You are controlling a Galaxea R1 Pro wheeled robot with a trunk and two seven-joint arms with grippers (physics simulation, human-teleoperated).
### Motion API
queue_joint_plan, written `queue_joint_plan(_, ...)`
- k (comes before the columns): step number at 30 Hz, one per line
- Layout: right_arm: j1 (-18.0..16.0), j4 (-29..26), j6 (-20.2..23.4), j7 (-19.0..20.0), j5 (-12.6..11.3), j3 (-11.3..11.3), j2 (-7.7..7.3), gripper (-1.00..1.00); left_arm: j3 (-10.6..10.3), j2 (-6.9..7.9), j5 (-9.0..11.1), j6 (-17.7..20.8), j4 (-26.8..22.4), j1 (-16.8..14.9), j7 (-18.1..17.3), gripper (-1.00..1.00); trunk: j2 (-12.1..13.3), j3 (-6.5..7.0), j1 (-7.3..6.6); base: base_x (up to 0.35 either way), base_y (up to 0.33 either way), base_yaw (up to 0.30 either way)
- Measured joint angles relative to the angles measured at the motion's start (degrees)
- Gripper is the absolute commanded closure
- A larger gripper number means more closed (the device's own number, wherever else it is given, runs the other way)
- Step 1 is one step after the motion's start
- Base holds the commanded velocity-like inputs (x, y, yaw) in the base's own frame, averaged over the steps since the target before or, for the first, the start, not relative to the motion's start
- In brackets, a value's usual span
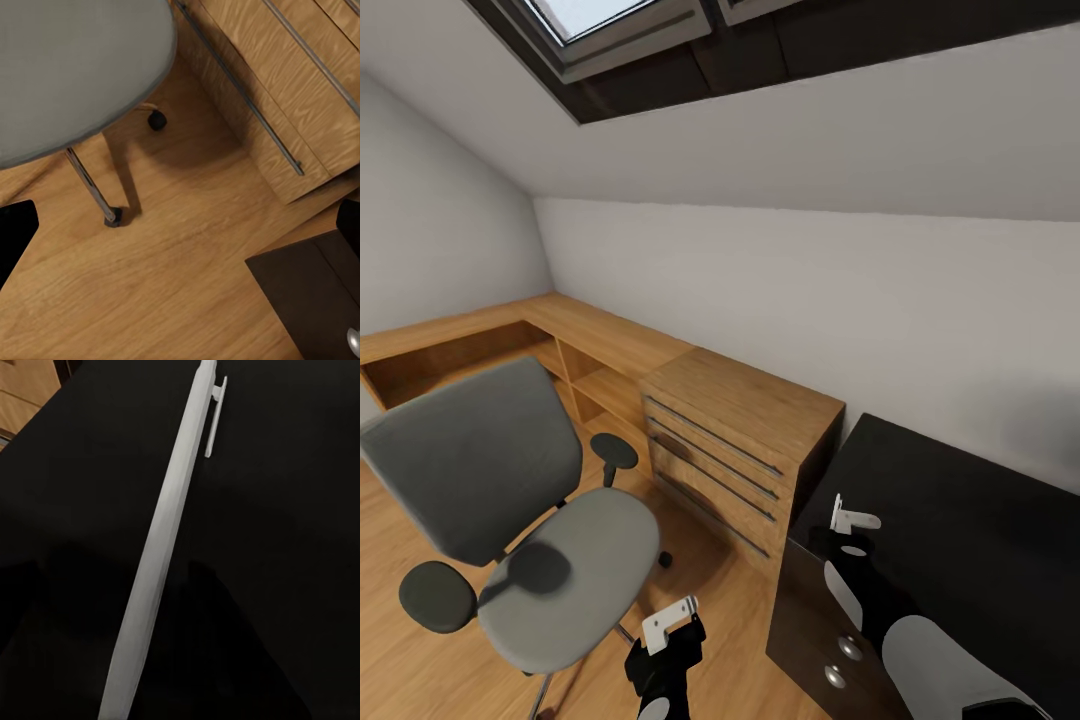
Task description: In the bedroom, organize the workspace by keeping the computer under the desk, ensuring the monitor is on the desk, placing the keyboard on the desk next to the monitor, placing the mouse on the desk next to the keyboard, moving the folder from the swivel chair onto the desk next to the mouse, stacking the notebook on top of the folder with the pen on top of the notebook, and positioning the swivel chair next to the desk.
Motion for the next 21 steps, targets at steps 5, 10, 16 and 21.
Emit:
queue_joint_plan(5,0.0,-0.1,0.1,0.0,0.1,0.0,0.00,1.00,0.0,0.00,0.0,0.0,0.0,0.0,0.0,-1.00,0.0,0.00,0.00,0.000,0.000,0.000)
queue_joint_plan(10,0.0,-1.3,2.7,-0.1,-2.1,-0.1,-0.14,1.00,0.0,-0.02,0.0,0.0,0.0,0.0,0.0,-1.00,0.0,0.00,0.00,0.000,0.000,0.000)
queue_joint_plan(16,0.0,-2.2,4.4,-0.1,-3.8,-0.1,-0.25,1.00,0.0,-0.03,0.0,0.0,0.0,0.0,0.0,-1.00,0.0,-0.01,0.00,0.000,0.000,0.000)
queue_joint_plan(21,0.0,-2.4,5.0,-0.1,-3.9,-0.2,-0.28,1.00,-0.1,0.02,0.0,0.0,0.0,0.0,0.0,-1.00,0.0,-0.01,0.01,0.000,0.000,0.000)
